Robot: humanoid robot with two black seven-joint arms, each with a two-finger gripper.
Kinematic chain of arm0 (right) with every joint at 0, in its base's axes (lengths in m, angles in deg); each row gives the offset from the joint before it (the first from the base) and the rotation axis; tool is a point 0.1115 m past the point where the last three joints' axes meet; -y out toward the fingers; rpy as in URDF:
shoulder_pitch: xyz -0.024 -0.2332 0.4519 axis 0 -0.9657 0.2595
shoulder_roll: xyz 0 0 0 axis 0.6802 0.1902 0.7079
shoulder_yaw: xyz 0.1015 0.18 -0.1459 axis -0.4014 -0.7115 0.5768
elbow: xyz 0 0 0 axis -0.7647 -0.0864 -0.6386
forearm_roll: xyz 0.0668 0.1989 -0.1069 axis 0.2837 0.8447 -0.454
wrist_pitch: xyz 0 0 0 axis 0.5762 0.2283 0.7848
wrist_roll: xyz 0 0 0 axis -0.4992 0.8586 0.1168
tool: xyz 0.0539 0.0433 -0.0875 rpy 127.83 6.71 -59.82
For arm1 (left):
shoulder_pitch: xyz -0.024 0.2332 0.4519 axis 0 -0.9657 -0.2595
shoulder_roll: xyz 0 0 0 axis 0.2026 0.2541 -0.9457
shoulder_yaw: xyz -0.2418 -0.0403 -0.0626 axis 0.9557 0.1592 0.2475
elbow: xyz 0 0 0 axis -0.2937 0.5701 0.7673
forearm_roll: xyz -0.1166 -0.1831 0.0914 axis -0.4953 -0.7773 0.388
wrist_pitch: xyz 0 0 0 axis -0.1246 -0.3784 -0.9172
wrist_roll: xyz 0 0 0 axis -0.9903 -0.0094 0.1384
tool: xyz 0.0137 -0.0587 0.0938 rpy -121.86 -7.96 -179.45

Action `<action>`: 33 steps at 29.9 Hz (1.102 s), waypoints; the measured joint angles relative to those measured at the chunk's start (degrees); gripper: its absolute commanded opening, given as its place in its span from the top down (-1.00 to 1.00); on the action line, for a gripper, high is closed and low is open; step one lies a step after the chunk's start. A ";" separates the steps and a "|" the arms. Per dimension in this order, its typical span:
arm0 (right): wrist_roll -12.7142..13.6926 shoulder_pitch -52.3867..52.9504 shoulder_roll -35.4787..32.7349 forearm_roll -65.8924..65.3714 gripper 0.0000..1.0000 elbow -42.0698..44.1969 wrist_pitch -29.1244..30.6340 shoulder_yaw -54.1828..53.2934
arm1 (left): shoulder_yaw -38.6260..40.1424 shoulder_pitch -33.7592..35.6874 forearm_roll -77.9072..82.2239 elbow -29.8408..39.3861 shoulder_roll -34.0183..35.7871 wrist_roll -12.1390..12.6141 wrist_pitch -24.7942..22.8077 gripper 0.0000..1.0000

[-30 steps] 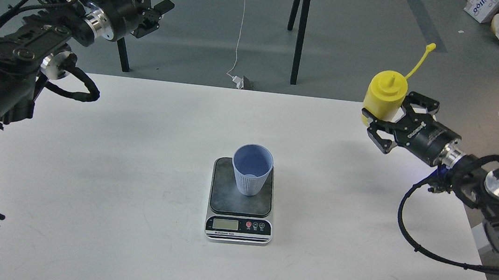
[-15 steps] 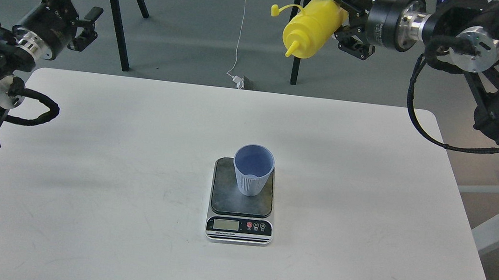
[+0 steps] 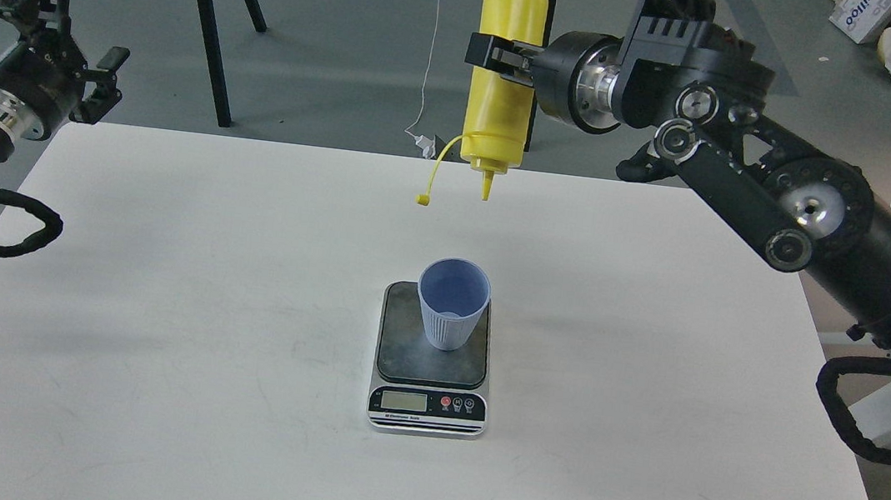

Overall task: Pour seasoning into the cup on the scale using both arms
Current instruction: 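Hold the inverted bottle over the cup and squeeze into it, then raise the yellow bottle away from the cup and turn it upright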

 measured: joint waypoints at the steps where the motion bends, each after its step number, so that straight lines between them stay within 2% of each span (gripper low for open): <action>1: -0.11 -0.30 0.61 -0.70 0.97 -0.04 -1.22 1.09 | 0.00 -0.23 0.00 0.01 0.01 0.00 -0.01 -0.99; 7: -0.21 -1.69 1.89 -1.72 0.97 -0.19 -4.84 5.63 | -0.07 -1.60 0.07 -0.03 0.13 0.00 0.01 -0.99; 25: -0.03 -6.72 3.67 -3.00 0.97 -0.21 -6.89 8.37 | -0.31 -2.16 0.24 -0.01 -0.01 0.00 0.00 -0.99; 29: 0.03 -6.36 3.68 -2.43 0.97 0.45 -8.22 5.62 | -0.37 -2.16 0.27 -0.01 -0.11 0.00 0.00 -0.99; 33: 0.59 -6.08 3.71 3.31 0.97 1.49 -7.53 -4.68 | -0.37 -2.16 0.17 -0.01 0.01 0.00 0.00 -0.99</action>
